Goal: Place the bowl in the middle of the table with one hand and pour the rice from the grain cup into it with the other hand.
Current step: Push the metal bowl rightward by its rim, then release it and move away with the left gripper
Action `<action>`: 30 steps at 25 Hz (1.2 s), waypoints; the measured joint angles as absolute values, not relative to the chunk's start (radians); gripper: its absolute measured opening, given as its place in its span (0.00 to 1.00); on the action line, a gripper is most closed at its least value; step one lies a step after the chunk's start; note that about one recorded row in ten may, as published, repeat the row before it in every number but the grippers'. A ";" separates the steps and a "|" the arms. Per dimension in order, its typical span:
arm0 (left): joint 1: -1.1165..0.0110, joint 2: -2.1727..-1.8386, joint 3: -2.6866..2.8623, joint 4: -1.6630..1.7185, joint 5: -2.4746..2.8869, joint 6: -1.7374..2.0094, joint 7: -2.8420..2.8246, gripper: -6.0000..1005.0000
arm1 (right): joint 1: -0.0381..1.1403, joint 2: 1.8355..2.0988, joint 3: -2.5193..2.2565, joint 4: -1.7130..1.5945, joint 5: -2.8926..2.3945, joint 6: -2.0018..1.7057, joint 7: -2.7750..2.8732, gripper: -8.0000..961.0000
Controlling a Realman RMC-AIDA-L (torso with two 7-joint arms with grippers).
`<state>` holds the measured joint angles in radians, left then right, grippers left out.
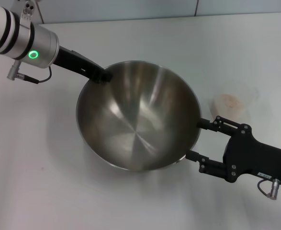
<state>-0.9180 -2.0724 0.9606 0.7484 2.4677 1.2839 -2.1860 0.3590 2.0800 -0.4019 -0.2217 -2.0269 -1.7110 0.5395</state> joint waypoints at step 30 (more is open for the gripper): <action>-0.886 -2.066 0.953 0.776 2.385 1.234 -2.183 0.37 | 0.359 2.080 -0.402 -0.223 -2.025 -1.712 0.540 0.74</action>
<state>-0.8858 -2.0661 0.9526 0.7758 2.3845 1.2339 -2.1831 0.3593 2.0801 -0.4018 -0.2235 -2.0250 -1.7119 0.5400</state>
